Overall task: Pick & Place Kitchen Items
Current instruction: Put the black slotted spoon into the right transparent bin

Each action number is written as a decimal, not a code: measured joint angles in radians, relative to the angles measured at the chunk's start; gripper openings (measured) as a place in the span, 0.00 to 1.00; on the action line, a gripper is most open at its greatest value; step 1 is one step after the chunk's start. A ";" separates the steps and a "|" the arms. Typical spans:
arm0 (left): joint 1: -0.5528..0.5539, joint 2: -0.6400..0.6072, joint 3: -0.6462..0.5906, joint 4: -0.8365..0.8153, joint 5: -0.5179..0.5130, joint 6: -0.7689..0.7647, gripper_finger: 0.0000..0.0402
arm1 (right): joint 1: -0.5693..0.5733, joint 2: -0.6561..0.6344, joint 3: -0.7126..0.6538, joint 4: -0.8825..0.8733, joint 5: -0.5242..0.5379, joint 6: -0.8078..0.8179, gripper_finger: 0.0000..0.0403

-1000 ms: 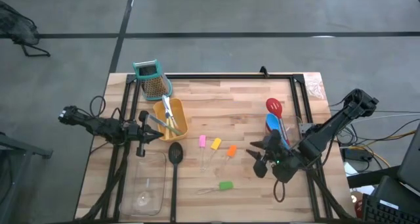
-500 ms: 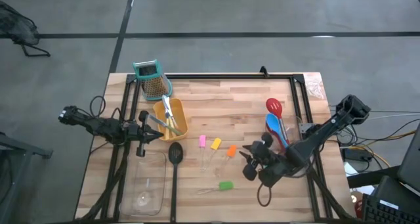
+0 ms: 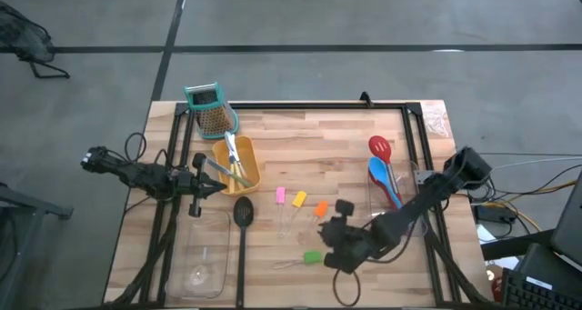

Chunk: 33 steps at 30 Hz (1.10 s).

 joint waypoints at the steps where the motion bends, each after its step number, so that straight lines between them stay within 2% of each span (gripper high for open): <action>1: 0.000 0.000 0.000 0.000 0.000 0.000 0.05 | -0.001 0.019 0.016 0.001 -0.009 -0.029 0.20; 9: 0.000 0.003 0.000 0.000 0.000 0.000 0.05 | -0.017 0.137 0.134 -0.002 -0.198 -0.173 0.28; 16: 0.000 0.003 0.000 0.000 -0.002 0.011 0.05 | -0.018 0.126 0.150 0.005 -0.139 -0.294 0.32; 19: 0.000 0.003 0.000 0.001 -0.003 0.045 0.05 | -0.018 0.109 0.148 0.008 -0.132 -0.312 0.28; 22: 0.000 0.004 -0.006 0.040 -0.005 0.039 0.05 | -0.018 0.104 0.141 0.007 -0.132 -0.332 0.20; 25: 0.000 0.005 -0.004 0.240 -0.003 0.053 0.05 | -0.018 0.093 0.130 0.007 -0.132 -0.356 0.10; 27: 0.000 0.004 -0.004 0.367 0.001 0.014 0.05 | -0.020 0.080 0.114 0.022 -0.133 -0.367 0.04; 29: 0.000 0.005 0.000 0.435 0.004 -0.065 0.05 | -0.021 0.064 0.088 0.071 -0.147 -0.381 0.03; 33: -0.001 0.012 -0.002 0.390 0.099 -0.225 0.05 | -0.031 0.043 0.053 0.190 -0.270 -0.412 0.02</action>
